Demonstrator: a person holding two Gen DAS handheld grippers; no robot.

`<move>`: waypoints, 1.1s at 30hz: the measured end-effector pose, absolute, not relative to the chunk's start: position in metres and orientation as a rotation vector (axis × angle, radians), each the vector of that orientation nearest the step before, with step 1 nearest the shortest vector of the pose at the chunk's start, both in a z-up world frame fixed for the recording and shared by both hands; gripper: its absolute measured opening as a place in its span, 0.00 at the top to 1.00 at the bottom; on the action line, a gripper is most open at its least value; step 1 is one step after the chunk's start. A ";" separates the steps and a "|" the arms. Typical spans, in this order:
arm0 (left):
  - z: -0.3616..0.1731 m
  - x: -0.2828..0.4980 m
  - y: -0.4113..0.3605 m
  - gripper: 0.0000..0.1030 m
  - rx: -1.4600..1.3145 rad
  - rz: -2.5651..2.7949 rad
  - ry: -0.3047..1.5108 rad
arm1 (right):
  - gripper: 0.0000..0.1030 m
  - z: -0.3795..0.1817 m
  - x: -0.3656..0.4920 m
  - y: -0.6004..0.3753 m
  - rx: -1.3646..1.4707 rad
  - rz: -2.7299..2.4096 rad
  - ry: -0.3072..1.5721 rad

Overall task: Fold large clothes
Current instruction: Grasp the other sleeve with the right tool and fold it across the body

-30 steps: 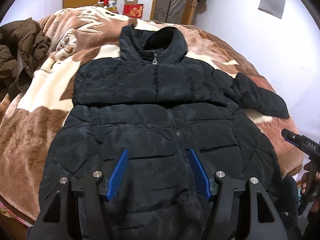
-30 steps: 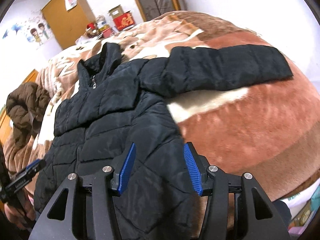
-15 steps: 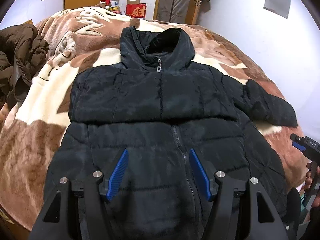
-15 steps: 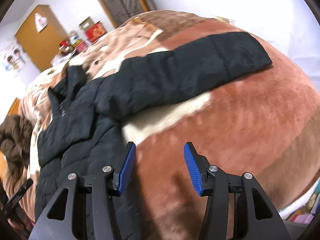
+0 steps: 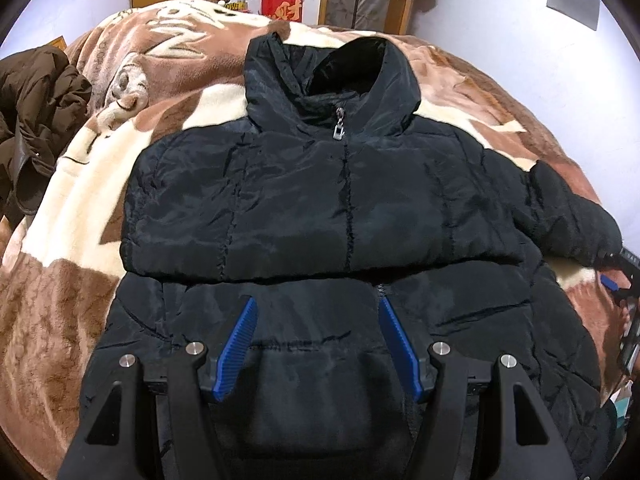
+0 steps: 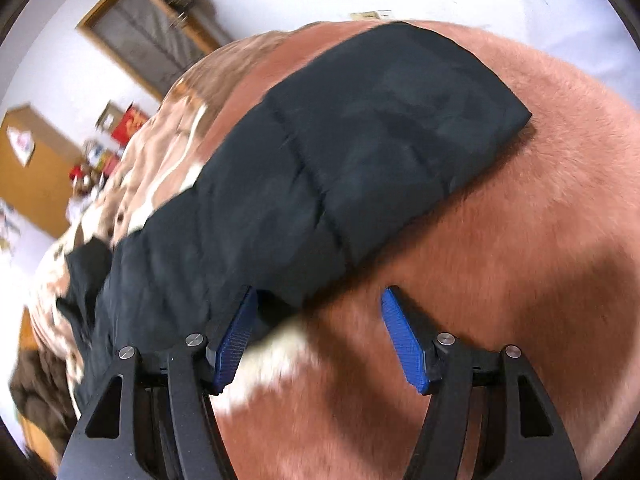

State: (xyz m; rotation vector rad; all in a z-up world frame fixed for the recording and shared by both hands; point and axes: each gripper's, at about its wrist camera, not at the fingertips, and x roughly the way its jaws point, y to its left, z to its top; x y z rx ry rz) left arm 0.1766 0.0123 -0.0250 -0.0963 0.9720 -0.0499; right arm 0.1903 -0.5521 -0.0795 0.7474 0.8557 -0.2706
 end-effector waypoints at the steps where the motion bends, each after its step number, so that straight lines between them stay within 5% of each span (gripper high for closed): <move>1: -0.028 0.178 0.012 0.36 -0.096 -0.047 0.979 | 0.37 -0.078 0.193 -0.555 0.755 -0.274 0.839; 7: -0.038 0.184 0.012 0.36 -0.099 -0.037 1.002 | 0.38 -0.074 0.209 -0.568 0.799 -0.318 0.810; 8: -0.038 0.184 0.013 0.36 -0.102 -0.037 1.002 | 0.43 -0.070 0.210 -0.569 0.792 -0.330 0.812; 10: -0.036 0.183 0.015 0.36 -0.109 -0.036 0.997 | 0.79 -0.054 0.207 -0.563 0.754 -0.335 0.803; 12: -0.033 0.182 0.018 0.36 -0.115 -0.034 0.989 | 0.83 -0.033 0.203 -0.553 0.718 -0.304 0.788; 25: -0.005 0.151 0.056 0.36 -0.215 -0.013 0.914 | 0.87 0.142 0.178 -0.380 0.437 0.167 0.584; 33: -0.009 0.135 0.089 0.36 -0.273 0.033 0.902 | 0.87 0.118 0.210 -0.249 0.326 0.384 0.697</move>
